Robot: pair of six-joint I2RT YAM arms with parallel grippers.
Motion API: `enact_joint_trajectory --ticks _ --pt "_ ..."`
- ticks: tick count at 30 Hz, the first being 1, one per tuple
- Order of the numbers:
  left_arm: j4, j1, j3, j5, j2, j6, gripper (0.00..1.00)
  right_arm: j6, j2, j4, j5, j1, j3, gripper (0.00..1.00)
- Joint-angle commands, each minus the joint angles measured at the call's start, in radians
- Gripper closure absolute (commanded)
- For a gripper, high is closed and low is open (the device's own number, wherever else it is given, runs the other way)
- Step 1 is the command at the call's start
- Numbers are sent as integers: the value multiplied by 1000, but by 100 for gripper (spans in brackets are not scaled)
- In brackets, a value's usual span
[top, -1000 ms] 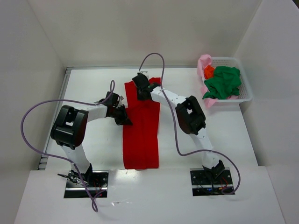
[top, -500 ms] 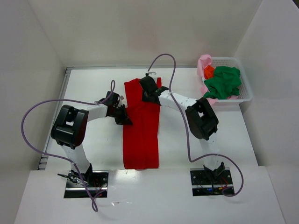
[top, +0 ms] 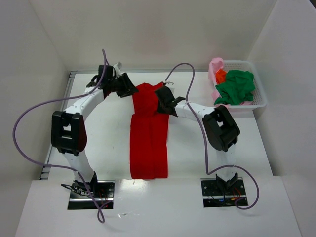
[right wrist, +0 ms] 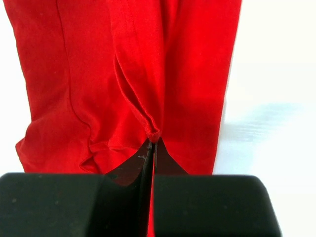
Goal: Fold and stack the t-shirts
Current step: Rotate the tshirt 90 degrees
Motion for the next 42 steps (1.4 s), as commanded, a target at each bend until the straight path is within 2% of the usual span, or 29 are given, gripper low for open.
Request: enact_joint_trajectory --ticks 1,9,12,17,18,22,28,42 --pt "48 -6 53 94 116 21 48 21 -59 59 6 -15 -19 100" --pt "216 -15 42 25 298 -68 60 30 -50 88 -27 -15 -48 100" --pt "216 -26 65 -71 320 -77 66 30 -63 88 -27 -15 -59 100" --pt "181 -26 151 -124 390 -67 74 30 -84 88 -38 -15 -91 100" --pt "181 -26 166 -136 401 -67 79 30 -84 97 -38 -15 -100 100" --pt "110 -37 221 -218 444 -57 88 49 -93 97 -38 -15 -111 100" --pt "69 -37 247 -332 466 -48 89 49 -102 97 -38 -15 -122 100" --pt "19 -26 350 -351 553 -48 89 80 -153 97 -38 -15 -214 99"
